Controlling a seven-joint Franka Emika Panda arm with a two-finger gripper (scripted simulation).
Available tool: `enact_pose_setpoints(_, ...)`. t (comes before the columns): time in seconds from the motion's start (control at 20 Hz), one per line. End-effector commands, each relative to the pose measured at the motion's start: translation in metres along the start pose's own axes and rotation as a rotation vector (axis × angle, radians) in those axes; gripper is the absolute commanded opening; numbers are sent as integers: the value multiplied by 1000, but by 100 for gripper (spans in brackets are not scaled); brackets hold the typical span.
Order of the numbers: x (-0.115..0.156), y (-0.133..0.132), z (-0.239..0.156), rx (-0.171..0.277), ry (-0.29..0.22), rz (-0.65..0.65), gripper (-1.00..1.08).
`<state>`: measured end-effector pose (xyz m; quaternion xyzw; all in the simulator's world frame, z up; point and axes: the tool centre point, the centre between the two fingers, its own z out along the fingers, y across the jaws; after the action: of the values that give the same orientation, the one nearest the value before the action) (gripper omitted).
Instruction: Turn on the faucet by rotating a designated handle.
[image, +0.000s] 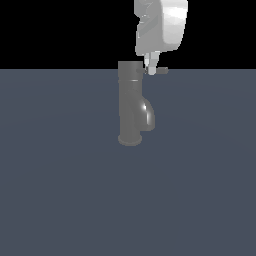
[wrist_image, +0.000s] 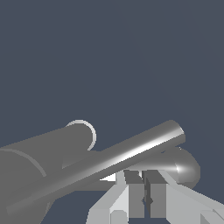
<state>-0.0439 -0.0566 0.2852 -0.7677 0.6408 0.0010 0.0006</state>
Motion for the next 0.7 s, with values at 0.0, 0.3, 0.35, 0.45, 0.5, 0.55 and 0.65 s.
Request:
enact_pose_setpoints(0.0, 28, 4, 0, 1, 2, 32, -100)
enact_pose_setpoints(0.3, 16, -6, 0, 1, 0, 1, -100)
enact_pose_setpoints(0.35, 18, -8, 0, 1, 0, 2, -100)
enact_pose_setpoints(0.45, 22, -11, 0, 1, 0, 3, -100)
enact_pose_setpoints(0.5, 24, -12, 0, 1, 0, 4, -100)
enact_pose_setpoints(0.55, 26, -14, 0, 1, 0, 5, -100)
enact_pose_setpoints(0.65, 29, -17, 0, 1, 0, 6, -100)
